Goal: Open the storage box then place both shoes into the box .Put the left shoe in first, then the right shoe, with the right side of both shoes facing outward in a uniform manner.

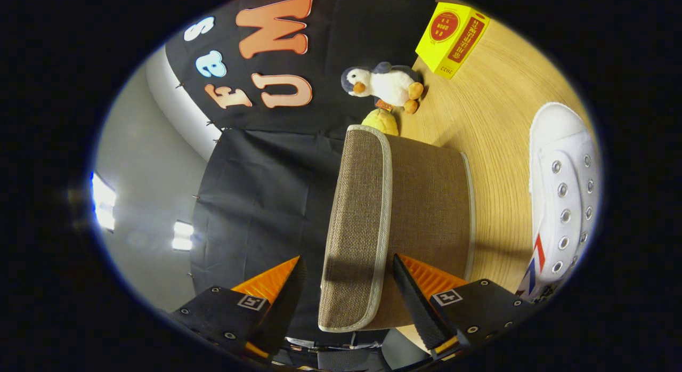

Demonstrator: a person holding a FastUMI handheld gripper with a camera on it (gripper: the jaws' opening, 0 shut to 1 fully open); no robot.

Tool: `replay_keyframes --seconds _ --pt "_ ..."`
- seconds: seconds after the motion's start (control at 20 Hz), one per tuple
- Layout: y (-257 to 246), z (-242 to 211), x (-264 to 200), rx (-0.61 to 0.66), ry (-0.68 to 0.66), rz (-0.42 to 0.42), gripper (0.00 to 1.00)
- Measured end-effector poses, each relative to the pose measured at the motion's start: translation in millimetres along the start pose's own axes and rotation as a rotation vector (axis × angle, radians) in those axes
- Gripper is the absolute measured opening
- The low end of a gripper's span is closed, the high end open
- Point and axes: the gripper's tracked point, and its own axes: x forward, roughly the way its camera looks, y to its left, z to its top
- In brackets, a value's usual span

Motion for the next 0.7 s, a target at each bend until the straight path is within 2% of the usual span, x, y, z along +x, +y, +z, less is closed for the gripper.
replay_keyframes --seconds 0.1,0.2,0.25,0.3,0.4,0.45,0.55,0.7 --pt "5.8 4.9 -2.6 0.033 -0.029 0.020 0.93" --pt "2.3 9.9 -12.9 0.029 -0.057 0.006 0.82" --pt "4.5 12.8 -18.9 0.036 -0.073 0.010 0.71" --pt "8.2 17.0 -23.3 0.045 -0.093 0.019 0.65" --pt "26.7 29.8 -33.7 0.070 -0.148 0.075 0.35" --pt "28.2 36.1 -36.8 0.057 -0.178 0.057 0.17" --pt "31.3 34.6 -35.6 0.004 -0.182 0.007 0.00" --pt "26.9 17.4 -26.0 -0.059 -0.097 -0.071 0.00"
